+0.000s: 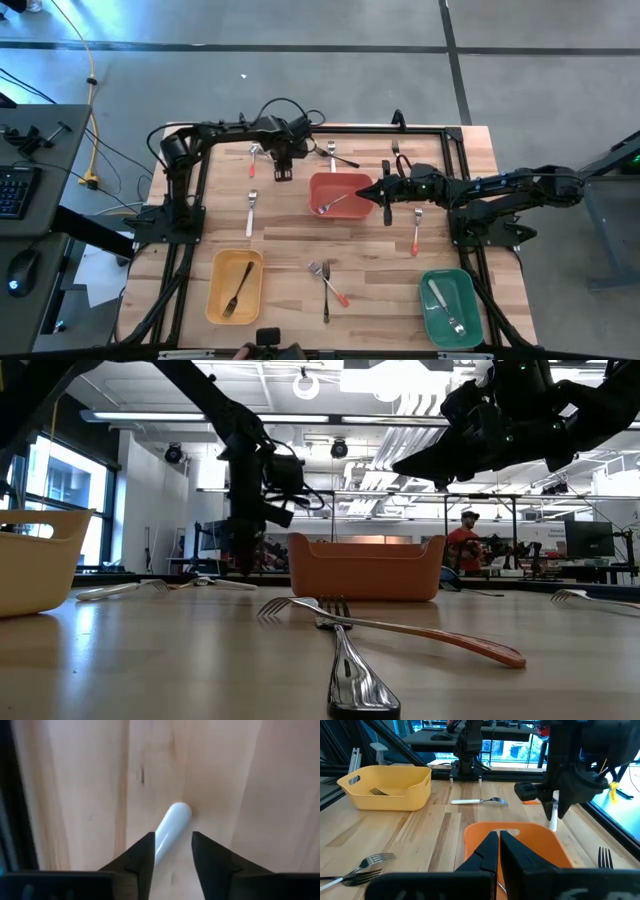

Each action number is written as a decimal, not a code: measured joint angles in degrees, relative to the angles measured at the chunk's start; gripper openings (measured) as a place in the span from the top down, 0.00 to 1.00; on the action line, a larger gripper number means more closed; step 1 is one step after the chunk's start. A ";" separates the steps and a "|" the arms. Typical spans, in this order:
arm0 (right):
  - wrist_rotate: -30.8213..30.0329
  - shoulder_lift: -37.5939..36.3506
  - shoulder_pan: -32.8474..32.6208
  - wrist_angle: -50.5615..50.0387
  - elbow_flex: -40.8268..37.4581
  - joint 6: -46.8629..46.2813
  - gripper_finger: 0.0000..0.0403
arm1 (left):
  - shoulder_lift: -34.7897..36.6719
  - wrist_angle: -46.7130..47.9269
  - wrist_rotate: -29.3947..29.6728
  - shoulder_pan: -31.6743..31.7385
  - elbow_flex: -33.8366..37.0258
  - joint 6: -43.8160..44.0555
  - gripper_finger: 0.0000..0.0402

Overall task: Sort silverware by color (type)
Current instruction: Put the top left white fork into the green bin

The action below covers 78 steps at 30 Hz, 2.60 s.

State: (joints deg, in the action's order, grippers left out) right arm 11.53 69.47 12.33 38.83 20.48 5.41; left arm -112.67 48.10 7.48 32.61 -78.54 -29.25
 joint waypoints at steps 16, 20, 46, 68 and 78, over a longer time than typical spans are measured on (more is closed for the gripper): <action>0.00 0.00 0.00 -0.13 0.01 0.00 1.00 | -5.33 0.44 2.06 0.03 -0.24 -7.61 0.87; 0.02 0.00 -0.01 -0.13 -0.01 0.00 1.00 | -5.20 0.47 3.01 -0.56 -0.19 -9.42 0.97; -0.41 -0.04 -0.01 -1.39 -0.01 -1.67 1.00 | 19.98 -14.46 -11.79 -3.01 5.06 15.04 0.97; -5.20 23.26 -5.06 8.20 21.20 -14.94 0.51 | 41.32 -82.27 -22.03 -19.60 41.37 39.58 0.97; -2.10 27.93 -7.62 2.75 30.21 -12.56 0.63 | 41.34 -85.19 -20.41 -23.11 41.48 37.65 0.97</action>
State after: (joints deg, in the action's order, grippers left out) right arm 9.43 97.40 4.71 41.58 50.68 -7.15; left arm -71.33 -37.09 -12.93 9.50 -37.06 8.41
